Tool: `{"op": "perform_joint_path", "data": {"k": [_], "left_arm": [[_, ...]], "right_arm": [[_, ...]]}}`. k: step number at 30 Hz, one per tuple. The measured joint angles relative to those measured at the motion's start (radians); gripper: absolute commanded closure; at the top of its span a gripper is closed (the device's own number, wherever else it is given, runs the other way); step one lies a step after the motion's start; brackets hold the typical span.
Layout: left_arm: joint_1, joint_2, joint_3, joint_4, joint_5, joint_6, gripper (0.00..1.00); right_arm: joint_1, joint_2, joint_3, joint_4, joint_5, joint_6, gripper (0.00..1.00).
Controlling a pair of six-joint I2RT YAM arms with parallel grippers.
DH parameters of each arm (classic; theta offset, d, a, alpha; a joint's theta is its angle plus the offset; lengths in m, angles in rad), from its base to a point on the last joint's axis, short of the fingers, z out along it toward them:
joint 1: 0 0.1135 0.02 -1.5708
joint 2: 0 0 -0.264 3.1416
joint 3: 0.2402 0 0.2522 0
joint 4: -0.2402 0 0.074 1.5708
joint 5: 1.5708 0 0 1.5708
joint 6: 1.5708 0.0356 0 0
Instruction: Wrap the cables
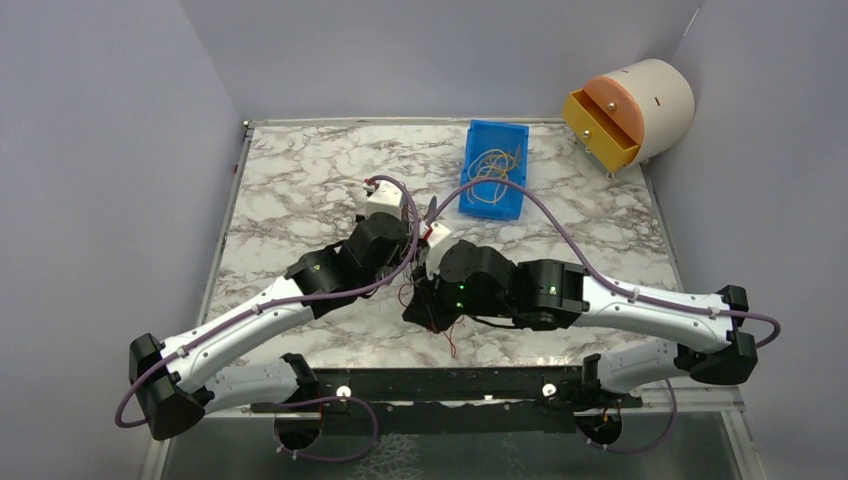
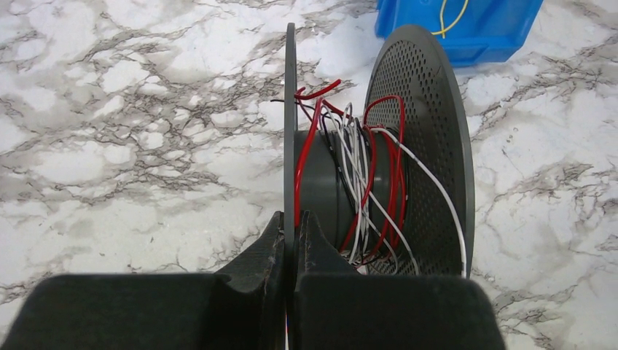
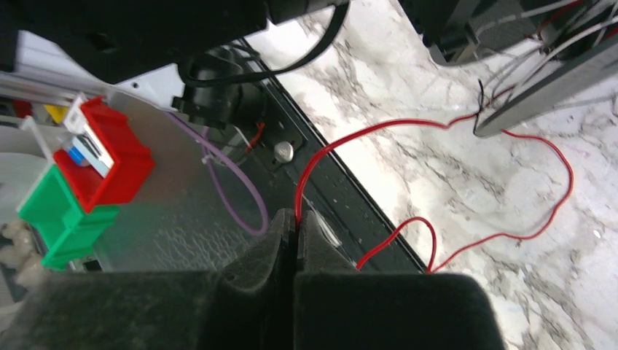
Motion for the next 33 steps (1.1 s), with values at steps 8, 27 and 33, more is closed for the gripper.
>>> {"op": "perform_joint_path", "data": {"k": [8,27,33], "left_arm": [[-0.006,-0.003,-0.011,-0.054,0.006,-0.029,1.00],[-0.006,-0.088,-0.088,-0.053,0.115,0.010,1.00],[-0.006,-0.133,-0.109,-0.055,0.176,0.052,1.00]], "right_arm": [[0.004,-0.113,-0.067,0.139,0.028,0.023,0.99],[-0.016,-0.122,-0.040,0.137,0.214,-0.026,0.99],[-0.127,-0.122,-0.044,0.135,0.196,-0.053,0.99]]}}
